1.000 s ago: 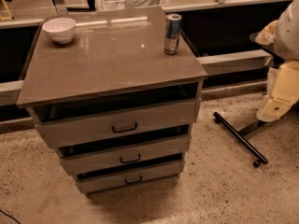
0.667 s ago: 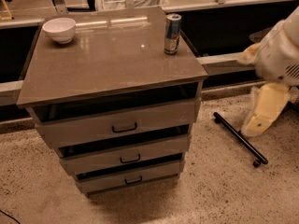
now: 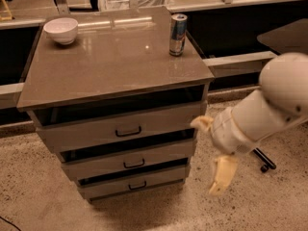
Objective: Open top drawer
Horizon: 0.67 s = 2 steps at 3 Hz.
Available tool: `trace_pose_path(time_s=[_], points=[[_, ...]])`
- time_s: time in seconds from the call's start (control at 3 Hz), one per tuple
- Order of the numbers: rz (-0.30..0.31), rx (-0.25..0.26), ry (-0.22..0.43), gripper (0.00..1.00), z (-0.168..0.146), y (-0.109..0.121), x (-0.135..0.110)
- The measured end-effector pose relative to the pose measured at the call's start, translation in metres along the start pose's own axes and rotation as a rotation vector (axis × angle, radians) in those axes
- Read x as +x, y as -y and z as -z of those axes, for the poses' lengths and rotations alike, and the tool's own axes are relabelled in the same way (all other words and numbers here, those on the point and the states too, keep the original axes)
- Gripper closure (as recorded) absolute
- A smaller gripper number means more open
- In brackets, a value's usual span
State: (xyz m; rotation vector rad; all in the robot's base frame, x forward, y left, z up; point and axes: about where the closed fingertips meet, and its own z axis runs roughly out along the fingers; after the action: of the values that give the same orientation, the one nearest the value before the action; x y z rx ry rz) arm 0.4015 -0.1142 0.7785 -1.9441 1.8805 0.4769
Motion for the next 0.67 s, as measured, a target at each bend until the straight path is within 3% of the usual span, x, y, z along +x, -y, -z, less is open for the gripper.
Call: trace_pose_path(time_s=[0.33, 0.67], points=[[0.011, -0.061, -0.012, 0.00, -0.025, -0.023, 0.010], [0.100, -0.104, -0.006, 0.00, -0.036, -0.018, -0.005]])
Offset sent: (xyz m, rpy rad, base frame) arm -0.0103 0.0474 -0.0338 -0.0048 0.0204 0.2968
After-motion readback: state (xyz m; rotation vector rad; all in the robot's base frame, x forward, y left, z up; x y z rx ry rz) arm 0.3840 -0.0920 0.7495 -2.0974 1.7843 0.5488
